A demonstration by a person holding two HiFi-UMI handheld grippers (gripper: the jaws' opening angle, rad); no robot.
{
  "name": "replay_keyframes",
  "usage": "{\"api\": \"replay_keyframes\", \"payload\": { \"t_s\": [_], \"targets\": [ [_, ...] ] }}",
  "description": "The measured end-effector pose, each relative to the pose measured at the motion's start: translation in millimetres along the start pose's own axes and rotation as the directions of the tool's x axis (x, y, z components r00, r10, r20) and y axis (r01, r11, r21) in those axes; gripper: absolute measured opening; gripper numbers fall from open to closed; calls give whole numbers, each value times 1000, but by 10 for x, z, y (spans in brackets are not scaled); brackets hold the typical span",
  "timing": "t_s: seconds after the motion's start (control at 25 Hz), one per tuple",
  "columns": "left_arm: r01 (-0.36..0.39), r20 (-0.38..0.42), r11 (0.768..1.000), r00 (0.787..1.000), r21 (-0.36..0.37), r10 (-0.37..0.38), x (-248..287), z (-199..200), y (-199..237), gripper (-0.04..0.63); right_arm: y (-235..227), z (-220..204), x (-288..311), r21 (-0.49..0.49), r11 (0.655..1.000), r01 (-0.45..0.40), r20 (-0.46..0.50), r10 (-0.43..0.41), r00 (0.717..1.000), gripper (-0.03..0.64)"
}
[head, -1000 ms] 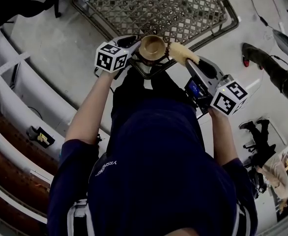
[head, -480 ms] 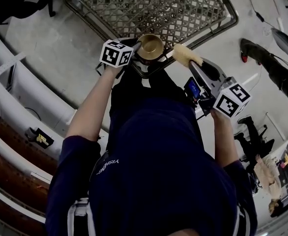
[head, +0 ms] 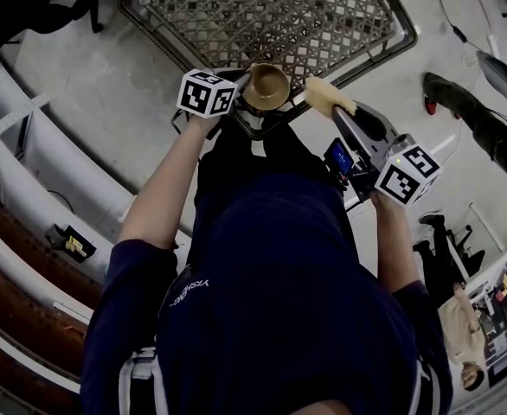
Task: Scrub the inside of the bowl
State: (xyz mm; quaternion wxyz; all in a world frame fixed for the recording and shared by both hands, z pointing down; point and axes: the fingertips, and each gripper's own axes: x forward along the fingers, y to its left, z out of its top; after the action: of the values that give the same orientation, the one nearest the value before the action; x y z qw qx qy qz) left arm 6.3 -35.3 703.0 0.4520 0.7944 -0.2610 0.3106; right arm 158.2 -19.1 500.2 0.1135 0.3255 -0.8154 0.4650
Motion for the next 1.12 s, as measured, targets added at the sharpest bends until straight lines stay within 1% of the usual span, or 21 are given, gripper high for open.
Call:
{"api": "replay_keyframes", "payload": {
  "t_s": [0.2, 0.28, 0.36, 0.56, 0.64, 0.68, 0.72, 0.8, 0.88, 0.92, 1.0, 1.08, 1.12],
  "targets": [
    [8, 81, 1000, 997, 18, -10, -377, 330, -158, 12, 127, 131, 52, -44, 999, -15, 26, 16, 1000, 71],
    [4, 113, 999, 994, 37, -8, -569, 482, -248, 12, 217, 212, 62, -92, 996, -15, 31, 17, 999, 71],
    [-13, 138, 997, 990, 76, 2, -756, 641, -330, 12, 329, 316, 86, -163, 986, -13, 37, 20, 999, 71],
    [-60, 177, 981, 984, 187, 27, -1170, 931, -578, 12, 669, 505, 127, -348, 937, -3, 31, 14, 999, 71],
    [-79, 189, 970, 981, 229, 35, -1312, 1029, -671, 11, 818, 538, 149, -419, 908, -2, 18, 11, 1000, 71],
    [-89, 195, 964, 980, 249, 40, -1376, 1079, -711, 11, 886, 542, 169, -460, 888, 0, 8, 5, 1000, 71],
    [-97, 199, 958, 979, 269, 43, -1435, 1125, -750, 11, 950, 541, 194, -504, 863, 4, -4, -6, 1000, 71],
    [-107, 204, 947, 978, 302, 45, -1533, 1200, -836, 11, 1072, 527, 250, -595, 804, 14, -34, -42, 999, 71],
    [-107, 205, 940, 978, 324, 40, -1612, 1252, -927, 11, 1178, 508, 309, -686, 727, 32, -61, -101, 993, 71],
    [-106, 204, 937, 978, 334, 38, -1647, 1274, -968, 11, 1217, 503, 337, -734, 678, 44, -70, -140, 988, 71],
    [-106, 201, 929, 979, 353, 35, -1706, 1309, -1037, 11, 1270, 507, 387, -824, 563, 70, -75, -230, 970, 71],
    [-105, 195, 923, 980, 371, 33, -1745, 1331, -1093, 11, 1297, 529, 426, -888, 452, 86, -66, -312, 948, 71],
    [-104, 192, 920, 981, 378, 32, -1760, 1338, -1115, 11, 1305, 545, 444, -909, 406, 92, -59, -345, 937, 71]
  ]
}}
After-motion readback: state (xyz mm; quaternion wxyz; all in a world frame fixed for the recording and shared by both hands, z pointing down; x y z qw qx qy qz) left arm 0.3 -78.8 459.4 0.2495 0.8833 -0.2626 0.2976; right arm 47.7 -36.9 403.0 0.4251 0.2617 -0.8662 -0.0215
